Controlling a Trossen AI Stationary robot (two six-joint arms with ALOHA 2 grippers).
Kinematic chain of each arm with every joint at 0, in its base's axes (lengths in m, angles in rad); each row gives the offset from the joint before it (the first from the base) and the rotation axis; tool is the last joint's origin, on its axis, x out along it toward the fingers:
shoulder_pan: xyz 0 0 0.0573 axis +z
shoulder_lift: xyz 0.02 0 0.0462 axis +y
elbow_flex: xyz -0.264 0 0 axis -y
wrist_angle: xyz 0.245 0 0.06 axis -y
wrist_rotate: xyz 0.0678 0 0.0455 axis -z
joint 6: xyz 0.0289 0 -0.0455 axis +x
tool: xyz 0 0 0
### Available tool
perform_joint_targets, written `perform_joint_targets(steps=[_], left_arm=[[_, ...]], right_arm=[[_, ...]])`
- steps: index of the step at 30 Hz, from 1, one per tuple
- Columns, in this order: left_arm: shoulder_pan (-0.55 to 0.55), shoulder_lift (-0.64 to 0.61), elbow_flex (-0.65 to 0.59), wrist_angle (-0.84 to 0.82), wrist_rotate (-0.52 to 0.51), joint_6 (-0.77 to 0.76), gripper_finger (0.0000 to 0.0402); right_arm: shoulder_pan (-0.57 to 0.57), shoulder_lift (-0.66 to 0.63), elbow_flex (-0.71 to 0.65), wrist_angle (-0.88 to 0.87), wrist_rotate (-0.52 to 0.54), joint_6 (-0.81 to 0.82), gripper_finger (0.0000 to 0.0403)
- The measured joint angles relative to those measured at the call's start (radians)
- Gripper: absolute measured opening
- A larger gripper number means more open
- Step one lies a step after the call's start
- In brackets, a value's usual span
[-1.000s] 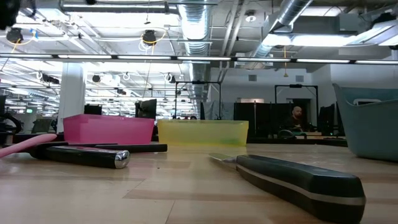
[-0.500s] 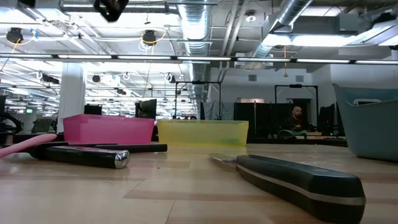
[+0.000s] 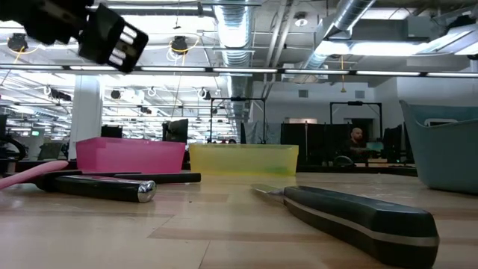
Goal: Pick & Place Kitchen Items
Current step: Put the pink spatula into the yellow bin
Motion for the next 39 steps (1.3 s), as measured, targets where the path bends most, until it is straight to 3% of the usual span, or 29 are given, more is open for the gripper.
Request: perform_joint_targets(steps=[8,17,30,39], left_arm=[[0.0,0.155,0.0,-0.005,0.06,0.019,0.0195],[-0.001,0.257,0.0,-0.005,0.062,0.091,0.0195],[-0.002,0.35,0.0,-0.024,0.063,0.218,0.0195],[-0.002,0.349,0.002,-0.051,0.062,0.226,0.0195]], right_arm=[[0.0,0.0,0.0,-0.015,0.0,-0.003,0.0202],[0.002,0.0,0.0,-0.021,0.002,-0.003,0.0202],[0.028,0.0,0.0,-0.039,0.004,0.0,0.0202],[0.032,0.0,0.0,-0.051,0.004,0.0,0.0202]])
